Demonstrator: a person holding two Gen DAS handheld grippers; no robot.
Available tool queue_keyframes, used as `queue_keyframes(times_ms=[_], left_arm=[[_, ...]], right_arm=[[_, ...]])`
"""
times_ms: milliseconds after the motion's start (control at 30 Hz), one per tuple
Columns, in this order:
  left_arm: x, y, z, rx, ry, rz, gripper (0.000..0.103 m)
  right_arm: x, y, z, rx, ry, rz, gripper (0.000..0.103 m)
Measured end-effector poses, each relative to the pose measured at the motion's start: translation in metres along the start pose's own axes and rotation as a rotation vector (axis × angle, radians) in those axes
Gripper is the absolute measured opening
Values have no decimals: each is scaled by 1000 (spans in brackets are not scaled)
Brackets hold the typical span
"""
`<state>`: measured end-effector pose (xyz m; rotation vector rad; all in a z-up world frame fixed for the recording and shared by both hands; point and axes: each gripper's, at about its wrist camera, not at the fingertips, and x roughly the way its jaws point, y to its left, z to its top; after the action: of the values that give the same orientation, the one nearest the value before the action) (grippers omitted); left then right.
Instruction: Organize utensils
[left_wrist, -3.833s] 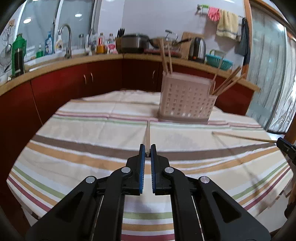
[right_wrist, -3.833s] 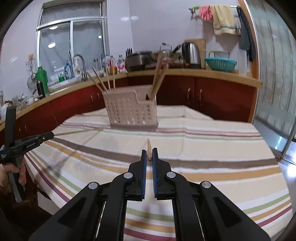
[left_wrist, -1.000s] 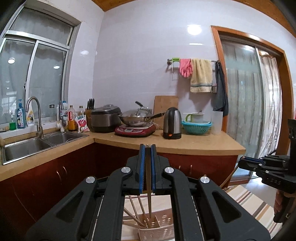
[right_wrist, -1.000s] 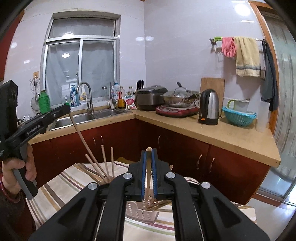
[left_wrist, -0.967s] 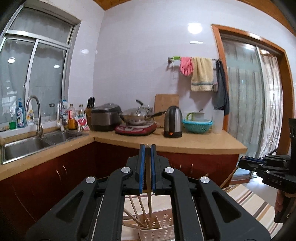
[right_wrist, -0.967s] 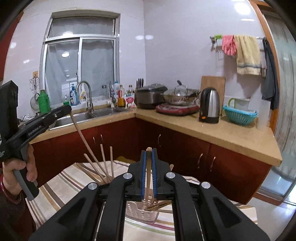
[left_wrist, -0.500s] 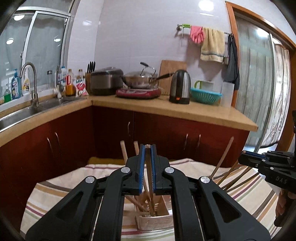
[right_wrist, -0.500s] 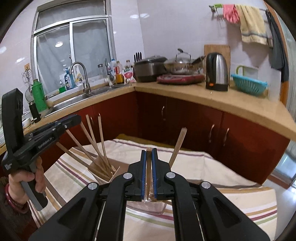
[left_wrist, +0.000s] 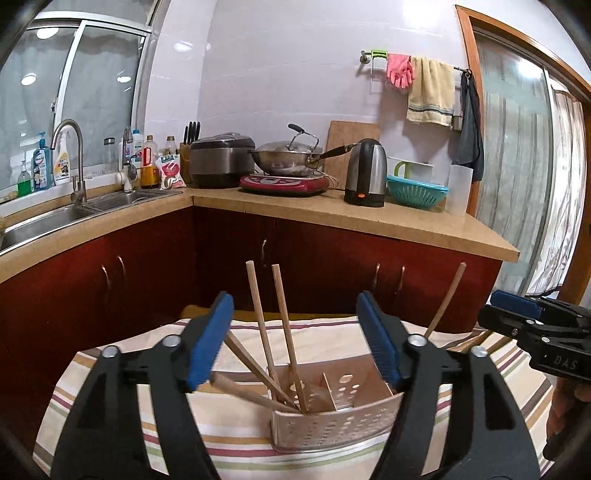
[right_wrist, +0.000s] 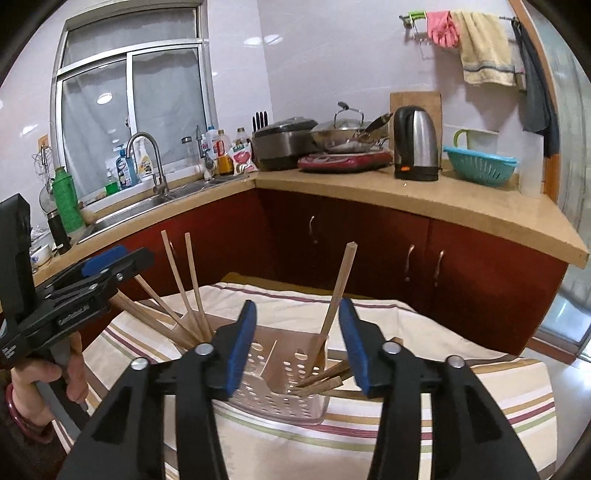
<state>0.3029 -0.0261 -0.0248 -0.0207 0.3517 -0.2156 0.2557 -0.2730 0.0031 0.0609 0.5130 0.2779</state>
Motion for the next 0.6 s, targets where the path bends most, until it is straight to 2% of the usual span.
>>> queue_keyframes(times_ms=[267,600], left_arm=[[-53,-11,-10,-18,-38,32,89],[-149,-33,-51,-30,-89,95,97]], right_arm=[[-45,11,-10,-13,-71,-71,73],[-118,28,-53,3,-126,-143,82]])
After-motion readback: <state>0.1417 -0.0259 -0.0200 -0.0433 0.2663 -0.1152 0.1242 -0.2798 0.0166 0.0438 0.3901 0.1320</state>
